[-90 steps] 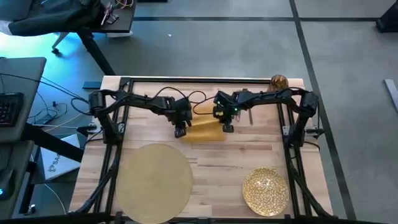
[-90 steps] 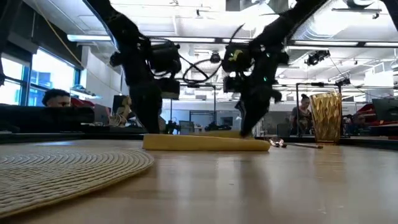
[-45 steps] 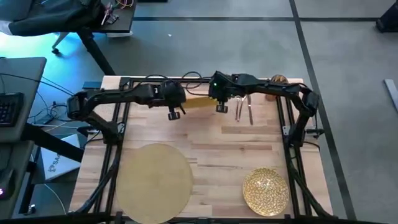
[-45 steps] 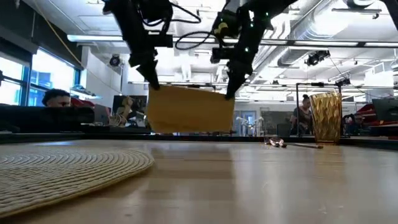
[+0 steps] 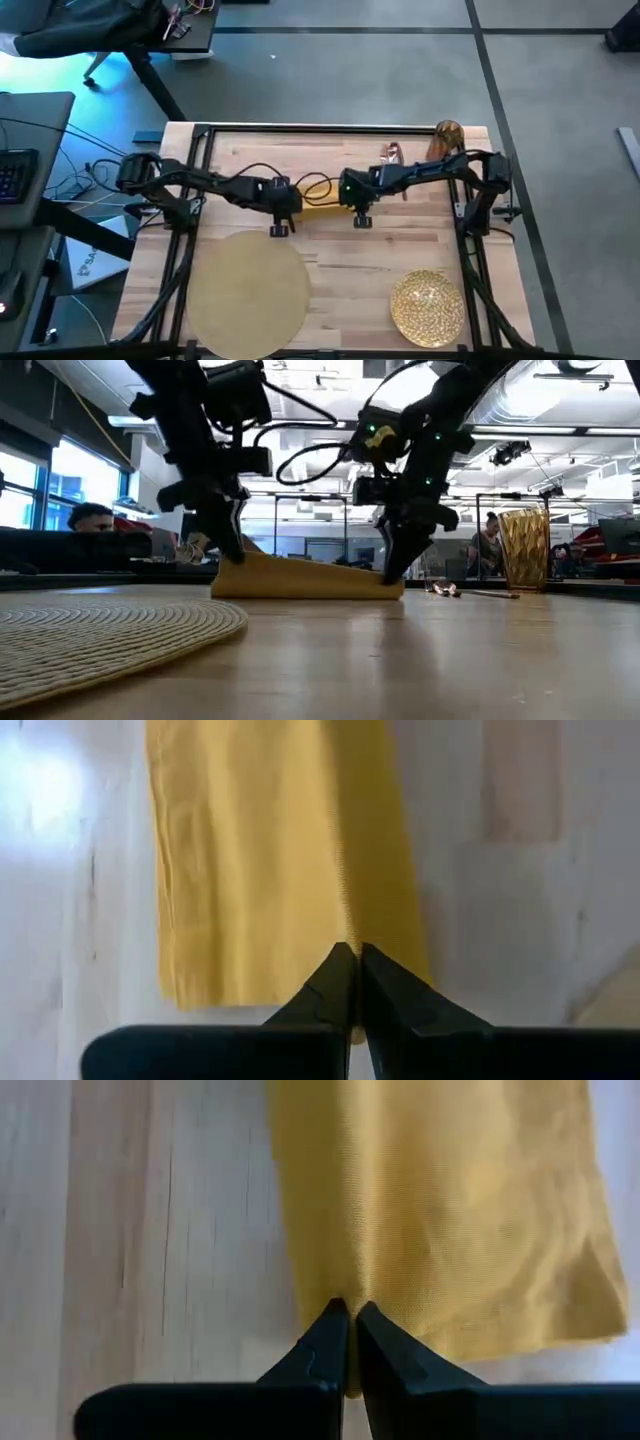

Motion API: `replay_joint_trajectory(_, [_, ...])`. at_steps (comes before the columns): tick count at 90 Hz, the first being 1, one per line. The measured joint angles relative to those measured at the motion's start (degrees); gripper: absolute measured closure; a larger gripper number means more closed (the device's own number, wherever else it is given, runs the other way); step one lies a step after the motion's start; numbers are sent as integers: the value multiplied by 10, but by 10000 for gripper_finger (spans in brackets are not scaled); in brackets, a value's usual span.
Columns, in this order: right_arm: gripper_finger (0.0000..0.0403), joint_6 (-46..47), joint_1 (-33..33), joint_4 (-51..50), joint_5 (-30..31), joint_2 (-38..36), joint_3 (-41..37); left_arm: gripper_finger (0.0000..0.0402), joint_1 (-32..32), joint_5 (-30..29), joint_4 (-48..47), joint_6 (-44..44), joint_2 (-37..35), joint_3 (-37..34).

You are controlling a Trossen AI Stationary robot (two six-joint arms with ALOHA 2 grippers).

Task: Set table place
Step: Fold the yellow napkin

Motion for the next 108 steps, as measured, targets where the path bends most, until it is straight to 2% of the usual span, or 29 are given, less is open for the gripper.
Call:
replay_joint_trajectory(10, [403,-1,-3,-11,0,0,18,402,2,-2,-21,27,0,17])
replay_joint_trajectory(24, [403,1,-26,-80,6,0,72,402,18,-30,-76,63,0,64])
replay_joint_trajectory(39, [395,9,-46,-89,-44,0,82,402,29,-28,-83,85,0,76])
replay_joint_trajectory(48, [370,-1,-46,-84,-62,0,62,401,29,-20,-85,79,0,72])
replay_joint_trajectory(58, [318,-34,-43,-79,-103,0,37,401,23,-6,-77,59,0,64])
replay_joint_trajectory(71, [253,-63,-30,-73,-111,0,14,396,14,38,-65,23,0,50])
replay_joint_trajectory(81, [224,-77,-18,-74,-115,0,13,371,15,101,-68,20,0,49])
replay_joint_trajectory(98, [218,-110,0,-88,-153,-6,13,302,9,226,-109,19,-7,49])
replay_joint_trajectory(108, [228,-114,0,-118,-157,-16,13,277,3,223,-176,-37,-13,49])
